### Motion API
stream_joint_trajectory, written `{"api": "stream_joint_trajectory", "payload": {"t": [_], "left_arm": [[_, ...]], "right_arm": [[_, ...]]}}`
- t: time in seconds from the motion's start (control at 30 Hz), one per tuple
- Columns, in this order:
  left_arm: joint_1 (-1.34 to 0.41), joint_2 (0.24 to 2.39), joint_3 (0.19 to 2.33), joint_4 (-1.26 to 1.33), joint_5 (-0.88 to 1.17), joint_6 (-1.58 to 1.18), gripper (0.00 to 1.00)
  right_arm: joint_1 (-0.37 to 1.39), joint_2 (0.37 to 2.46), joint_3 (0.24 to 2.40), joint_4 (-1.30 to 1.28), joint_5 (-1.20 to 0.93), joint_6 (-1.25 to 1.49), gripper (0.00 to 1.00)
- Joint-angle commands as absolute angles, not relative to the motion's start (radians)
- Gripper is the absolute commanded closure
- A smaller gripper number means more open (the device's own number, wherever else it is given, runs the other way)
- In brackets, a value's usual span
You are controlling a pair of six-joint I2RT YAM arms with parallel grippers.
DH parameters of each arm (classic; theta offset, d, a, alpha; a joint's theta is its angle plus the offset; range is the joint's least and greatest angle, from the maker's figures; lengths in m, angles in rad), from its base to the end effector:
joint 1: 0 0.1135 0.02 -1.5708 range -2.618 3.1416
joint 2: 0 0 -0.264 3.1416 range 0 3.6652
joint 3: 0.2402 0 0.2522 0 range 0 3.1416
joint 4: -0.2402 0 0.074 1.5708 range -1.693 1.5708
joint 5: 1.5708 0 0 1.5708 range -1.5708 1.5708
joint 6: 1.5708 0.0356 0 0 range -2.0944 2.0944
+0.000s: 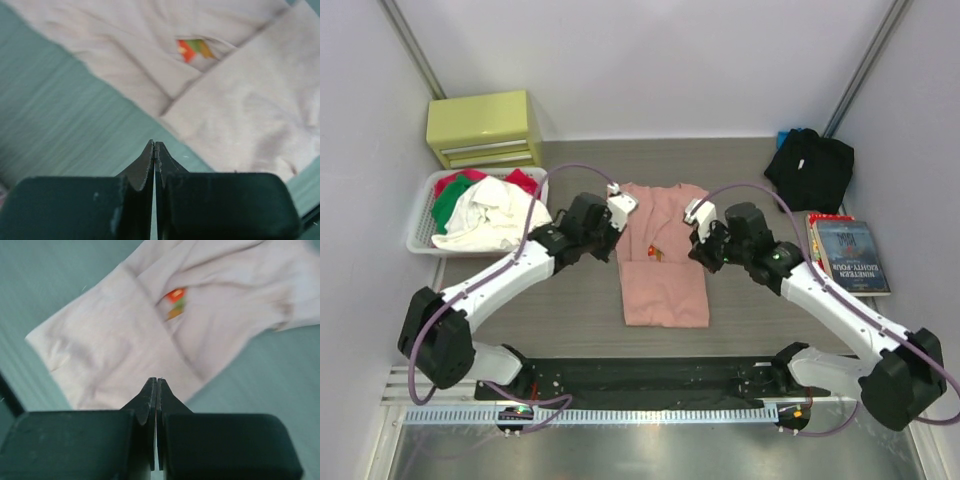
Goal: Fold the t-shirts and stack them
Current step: Grab one side of the 2/3 rectangular tshirt with both arms
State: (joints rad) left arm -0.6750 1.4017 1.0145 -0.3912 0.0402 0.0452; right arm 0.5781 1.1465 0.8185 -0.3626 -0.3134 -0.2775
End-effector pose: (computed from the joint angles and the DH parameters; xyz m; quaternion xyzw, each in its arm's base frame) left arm 0.2357 -0.1905 0.2599 0.3323 0.8605 -0.1371 0.3611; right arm 0.1998 0.1434 0.2633 -0.4312 0.7855 0.2026 0.3949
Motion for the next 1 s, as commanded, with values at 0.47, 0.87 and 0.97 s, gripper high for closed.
{"api": "stream_joint_trajectory", "payload": {"t": [0.47, 0.87, 0.97], "left_arm": [[-0.215, 1.269, 1.253, -0.459, 0.097, 0.006, 1.0], [0.044, 0.778, 1.124, -0.492, -0.063, 0.107, 1.0], [0.115, 0.758, 1.108, -0.491, -0.055, 0.094, 1.0]], "right_arm": [[0.198, 1.298, 1.045, -0.346, -0.48, -0.219, 0.99], [0.428, 1.206, 0.802, -0.301, -0.476, -0.167, 0.99], [0.454, 1.258, 0.799, -0.344, -0.497, -0.186, 0.99]]}}
